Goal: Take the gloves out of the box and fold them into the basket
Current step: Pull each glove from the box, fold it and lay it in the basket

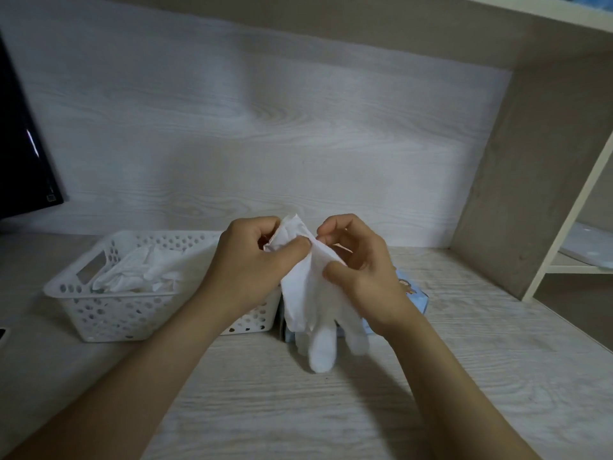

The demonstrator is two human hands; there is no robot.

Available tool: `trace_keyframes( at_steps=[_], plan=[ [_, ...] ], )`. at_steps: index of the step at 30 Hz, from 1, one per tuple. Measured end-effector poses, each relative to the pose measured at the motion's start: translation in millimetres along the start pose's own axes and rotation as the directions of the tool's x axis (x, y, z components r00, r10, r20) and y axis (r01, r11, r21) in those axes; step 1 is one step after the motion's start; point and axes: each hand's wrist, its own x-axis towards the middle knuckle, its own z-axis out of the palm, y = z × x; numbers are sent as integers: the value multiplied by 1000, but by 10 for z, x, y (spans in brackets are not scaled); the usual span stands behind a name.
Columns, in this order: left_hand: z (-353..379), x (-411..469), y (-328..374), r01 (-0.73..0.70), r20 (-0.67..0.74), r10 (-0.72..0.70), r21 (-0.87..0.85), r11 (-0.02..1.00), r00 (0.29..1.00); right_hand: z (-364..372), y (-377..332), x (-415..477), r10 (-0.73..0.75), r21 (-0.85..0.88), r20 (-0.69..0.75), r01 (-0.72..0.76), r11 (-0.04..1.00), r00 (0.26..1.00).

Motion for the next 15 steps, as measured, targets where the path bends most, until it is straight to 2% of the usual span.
trace_keyframes(
  at_steps=[5,7,11,15],
  plan=[
    [-24,19,22,38,2,-38,-67,997,999,-18,2,24,63,-67,-119,-71,995,991],
    [-28,17,32,68,13,-67,-110,992,998,-29,-3,22,94,-13,-100,-96,995,990],
    [-40,24,63,65,-17,-68,-144,987,998,-46,-48,34,186,203,-18,-179,963,982],
    [-77,63,58,130,-56,-149,-253,959,987,-56,-57,41,195,178,-46,-185,967,980]
  ],
)
